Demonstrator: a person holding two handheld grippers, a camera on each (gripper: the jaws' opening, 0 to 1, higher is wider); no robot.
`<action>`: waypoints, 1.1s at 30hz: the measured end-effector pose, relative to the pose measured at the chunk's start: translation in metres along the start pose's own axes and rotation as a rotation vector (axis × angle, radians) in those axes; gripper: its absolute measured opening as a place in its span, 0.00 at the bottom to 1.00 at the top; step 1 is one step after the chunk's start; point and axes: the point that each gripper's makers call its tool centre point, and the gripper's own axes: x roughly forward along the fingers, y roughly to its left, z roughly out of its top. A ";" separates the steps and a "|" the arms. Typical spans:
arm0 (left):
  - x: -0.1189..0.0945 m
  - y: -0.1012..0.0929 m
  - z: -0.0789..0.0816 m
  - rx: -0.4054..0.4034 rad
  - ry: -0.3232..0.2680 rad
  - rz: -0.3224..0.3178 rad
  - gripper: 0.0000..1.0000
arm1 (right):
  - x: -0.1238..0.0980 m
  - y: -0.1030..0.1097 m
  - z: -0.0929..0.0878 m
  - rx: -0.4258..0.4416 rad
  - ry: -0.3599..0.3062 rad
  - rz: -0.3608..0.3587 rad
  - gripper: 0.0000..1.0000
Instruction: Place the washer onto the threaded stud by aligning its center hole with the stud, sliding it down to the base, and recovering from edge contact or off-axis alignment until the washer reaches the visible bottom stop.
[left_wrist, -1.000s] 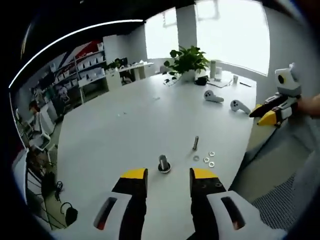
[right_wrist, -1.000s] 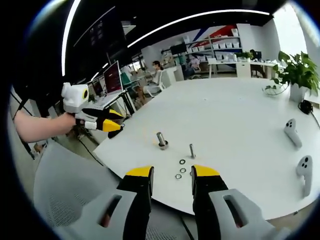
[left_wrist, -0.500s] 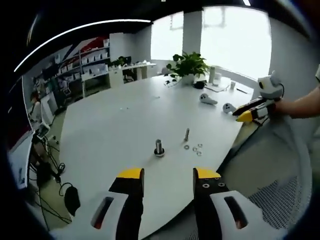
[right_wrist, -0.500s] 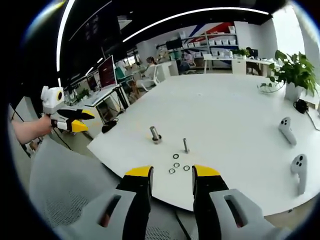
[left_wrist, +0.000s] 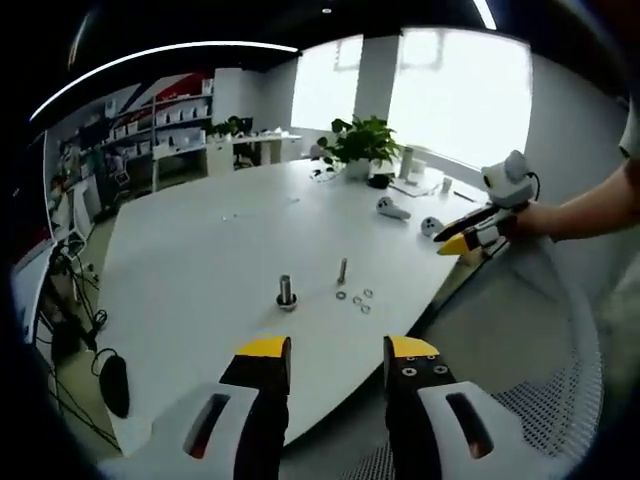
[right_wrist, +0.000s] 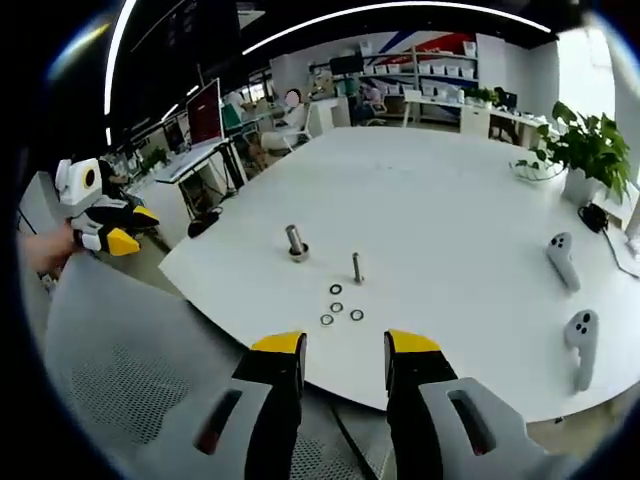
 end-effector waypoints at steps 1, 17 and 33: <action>0.001 -0.003 0.000 0.019 -0.005 -0.003 0.34 | 0.000 0.000 -0.001 0.003 0.003 0.001 0.33; 0.004 -0.005 -0.005 0.005 -0.016 -0.047 0.32 | 0.006 0.005 -0.019 -0.013 0.117 0.017 0.34; 0.003 -0.009 -0.007 -0.004 -0.013 -0.084 0.31 | 0.017 0.013 -0.038 -0.138 0.318 0.064 0.33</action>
